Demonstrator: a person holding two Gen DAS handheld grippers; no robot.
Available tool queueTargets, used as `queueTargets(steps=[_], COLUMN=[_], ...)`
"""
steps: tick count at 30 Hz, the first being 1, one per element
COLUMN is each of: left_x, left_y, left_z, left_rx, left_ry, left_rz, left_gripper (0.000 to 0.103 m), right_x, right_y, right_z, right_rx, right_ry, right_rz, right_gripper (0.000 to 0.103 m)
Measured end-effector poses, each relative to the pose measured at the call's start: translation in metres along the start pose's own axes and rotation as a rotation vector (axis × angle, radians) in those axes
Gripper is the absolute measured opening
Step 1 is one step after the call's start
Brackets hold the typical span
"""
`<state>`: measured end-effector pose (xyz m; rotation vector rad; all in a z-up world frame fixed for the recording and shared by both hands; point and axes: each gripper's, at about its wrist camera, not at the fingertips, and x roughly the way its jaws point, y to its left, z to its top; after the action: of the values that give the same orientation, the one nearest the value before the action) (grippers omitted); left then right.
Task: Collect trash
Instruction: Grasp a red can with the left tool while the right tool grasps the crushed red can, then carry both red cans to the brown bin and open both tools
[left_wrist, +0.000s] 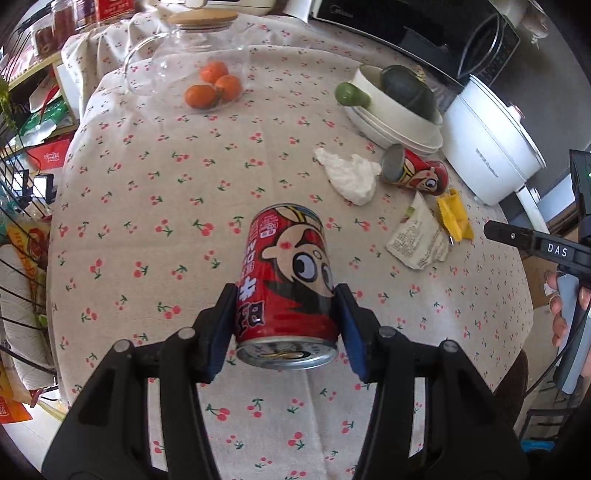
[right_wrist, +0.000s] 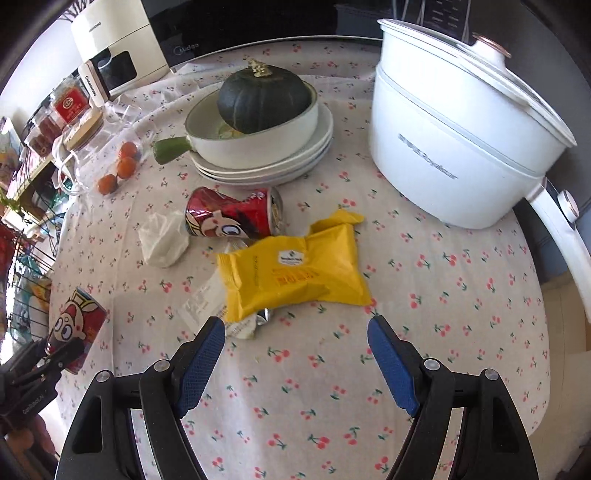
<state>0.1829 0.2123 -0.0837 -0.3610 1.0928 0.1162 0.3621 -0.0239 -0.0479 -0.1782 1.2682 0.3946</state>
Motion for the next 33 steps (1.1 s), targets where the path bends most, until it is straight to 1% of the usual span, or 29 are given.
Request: queueTargets(steps=[3,7,9,10,15,20,21,23,27,33], left_x=[0.001,0.004,0.004,0.004,0.003,0.004,0.004,0.003,0.001,-0.003], left_y=[0.009,0.011,0.012,0.012,0.013,0.015,0.015,0.016,0.014,0.009], left_z=[0.001,0.001,0.002,0.002,0.002,0.001,0.001,0.001,0.0,-0.002], left_rx=[-0.009,0.005,0.0,0.001,0.002,-0.003,-0.004,-0.005,0.002,0.012], left_ry=[-0.004,-0.004,-0.004,-0.005,-0.004,0.002,0.002,0.002,-0.001,-0.006], left_rz=[0.006,0.01,0.006,0.005,0.0,-0.003,-0.002,-0.002,-0.002,-0.006], left_gripper=[0.054,0.054,0.054,0.054,0.054,0.054,0.054,0.054,0.054,0.054], right_x=[0.013,0.03,0.039,0.042,0.064,0.078,0.079,0.08,0.072,0.037], right_y=[0.02,0.041,0.049,0.052,0.058,0.055,0.054,0.051,0.056,0.067], right_z=[0.017,0.037,0.045,0.049,0.064,0.068,0.068,0.067,0.065,0.052], right_rx=[0.009,0.033,0.043,0.052,0.093,0.102,0.106,0.116,0.061,-0.005], right_ry=[-0.003,-0.008,-0.007,-0.008,0.004,0.021,0.022,0.026,0.02,-0.01], right_rz=[0.001,0.02,0.007,-0.006,-0.084,-0.163,-0.162,-0.152,-0.16,-0.146], right_gripper=[0.082,0.094,0.1,0.101,0.101,0.101,0.099,0.088,0.088,0.088])
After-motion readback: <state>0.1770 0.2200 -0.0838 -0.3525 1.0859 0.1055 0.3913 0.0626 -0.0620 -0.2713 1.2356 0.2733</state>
